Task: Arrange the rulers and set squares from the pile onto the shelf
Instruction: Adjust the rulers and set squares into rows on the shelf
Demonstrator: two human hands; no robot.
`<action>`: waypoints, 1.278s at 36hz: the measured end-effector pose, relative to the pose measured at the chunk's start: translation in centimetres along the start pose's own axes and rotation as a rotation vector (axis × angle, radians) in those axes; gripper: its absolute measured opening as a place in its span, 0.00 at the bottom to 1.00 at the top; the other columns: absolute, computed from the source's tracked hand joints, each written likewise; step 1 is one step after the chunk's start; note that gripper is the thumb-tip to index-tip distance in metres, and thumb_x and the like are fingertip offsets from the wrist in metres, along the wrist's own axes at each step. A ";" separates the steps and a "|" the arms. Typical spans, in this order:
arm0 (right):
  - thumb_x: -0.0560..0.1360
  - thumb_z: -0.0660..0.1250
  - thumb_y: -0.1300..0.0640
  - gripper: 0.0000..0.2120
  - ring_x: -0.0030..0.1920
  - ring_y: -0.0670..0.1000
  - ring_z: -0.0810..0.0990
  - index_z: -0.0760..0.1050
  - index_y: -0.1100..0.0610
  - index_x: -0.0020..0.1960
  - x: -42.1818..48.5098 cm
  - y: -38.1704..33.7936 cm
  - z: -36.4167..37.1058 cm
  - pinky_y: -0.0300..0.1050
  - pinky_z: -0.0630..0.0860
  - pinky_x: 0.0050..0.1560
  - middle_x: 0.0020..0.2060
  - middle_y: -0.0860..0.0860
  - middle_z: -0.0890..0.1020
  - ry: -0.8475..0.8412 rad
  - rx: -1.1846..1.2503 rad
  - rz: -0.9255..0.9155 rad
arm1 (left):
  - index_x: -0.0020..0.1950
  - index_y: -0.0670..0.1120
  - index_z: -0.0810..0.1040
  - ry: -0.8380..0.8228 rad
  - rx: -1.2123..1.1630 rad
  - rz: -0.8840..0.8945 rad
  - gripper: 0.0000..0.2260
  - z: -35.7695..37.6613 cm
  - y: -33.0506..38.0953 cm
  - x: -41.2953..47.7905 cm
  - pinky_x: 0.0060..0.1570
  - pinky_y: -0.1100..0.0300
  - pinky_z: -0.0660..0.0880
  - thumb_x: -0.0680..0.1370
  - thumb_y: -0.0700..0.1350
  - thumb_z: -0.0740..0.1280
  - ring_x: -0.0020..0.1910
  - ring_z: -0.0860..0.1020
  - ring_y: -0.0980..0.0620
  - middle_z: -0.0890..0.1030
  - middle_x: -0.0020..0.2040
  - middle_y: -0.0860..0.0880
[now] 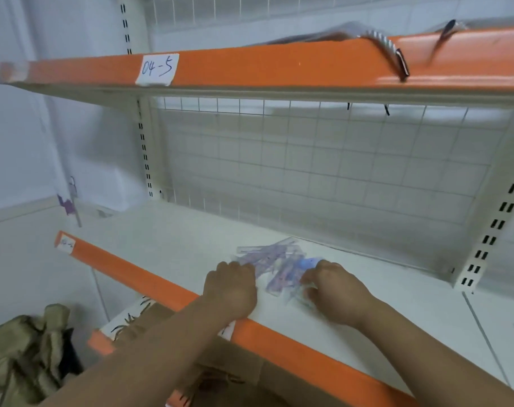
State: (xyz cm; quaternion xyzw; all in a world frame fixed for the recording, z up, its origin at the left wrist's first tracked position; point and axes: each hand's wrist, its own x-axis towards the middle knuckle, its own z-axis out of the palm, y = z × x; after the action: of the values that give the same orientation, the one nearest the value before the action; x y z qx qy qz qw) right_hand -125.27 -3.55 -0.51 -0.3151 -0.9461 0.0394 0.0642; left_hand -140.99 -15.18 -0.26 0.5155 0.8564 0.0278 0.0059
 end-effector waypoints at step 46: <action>0.70 0.65 0.60 0.04 0.44 0.50 0.79 0.78 0.54 0.39 7.2 -2.7 1.4 0.40 0.71 0.44 0.42 0.50 0.83 -0.042 -0.016 -0.003 | 0.57 0.47 0.79 -0.078 -0.039 0.458 0.10 -0.8 -3.7 8.3 0.51 0.54 0.72 0.78 0.43 0.62 0.62 0.72 0.44 0.75 0.64 0.47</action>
State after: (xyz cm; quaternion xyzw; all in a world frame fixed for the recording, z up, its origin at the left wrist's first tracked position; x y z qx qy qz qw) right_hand -132.79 -1.44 -0.90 -0.3135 -0.9479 0.0384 0.0417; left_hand -148.14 -9.61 0.52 0.6969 0.7155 0.0250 0.0426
